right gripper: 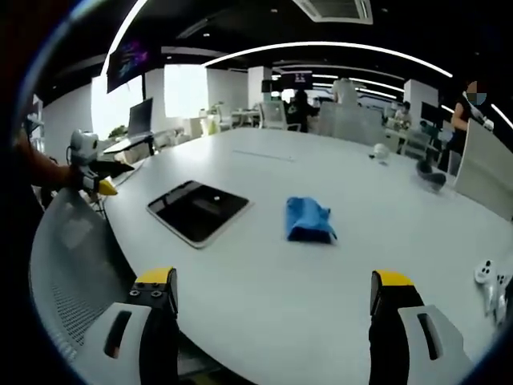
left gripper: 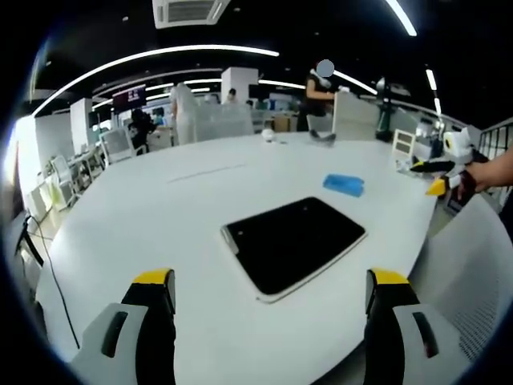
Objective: Wipe the mirror surface with the cleaning cloth until all visible marks leave the cleaned area.
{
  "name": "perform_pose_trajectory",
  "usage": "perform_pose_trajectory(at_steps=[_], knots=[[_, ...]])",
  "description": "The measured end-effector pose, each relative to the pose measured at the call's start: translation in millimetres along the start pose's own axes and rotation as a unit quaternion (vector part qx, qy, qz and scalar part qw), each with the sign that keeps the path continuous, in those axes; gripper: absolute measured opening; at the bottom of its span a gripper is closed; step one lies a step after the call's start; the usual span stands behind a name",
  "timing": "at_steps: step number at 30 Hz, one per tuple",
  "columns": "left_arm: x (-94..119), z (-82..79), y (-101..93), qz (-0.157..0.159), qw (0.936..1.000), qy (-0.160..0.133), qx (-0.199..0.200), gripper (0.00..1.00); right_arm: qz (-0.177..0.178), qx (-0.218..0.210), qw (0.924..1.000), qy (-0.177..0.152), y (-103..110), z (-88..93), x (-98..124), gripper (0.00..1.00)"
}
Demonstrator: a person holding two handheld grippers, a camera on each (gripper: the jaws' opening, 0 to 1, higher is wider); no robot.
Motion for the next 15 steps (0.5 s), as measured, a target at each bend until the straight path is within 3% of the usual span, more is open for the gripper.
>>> perform_pose_trajectory(at_steps=[15], knots=[[-2.0,4.0,-1.6,0.007,0.9999,0.013,0.0,0.99,0.01,-0.008,0.9999,0.004,-6.6,0.6,-0.5,1.0]])
Point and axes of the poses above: the point that each gripper's makers call its tool centre point, and the gripper's own axes: x roughly backward along the fingers, y roughly to its left, z roughly out of its underside, the point moved 3 cm from there along x, roughly backward along the fingers, and after that the axes turned 13 degrees about x, right-handed, at the moved point
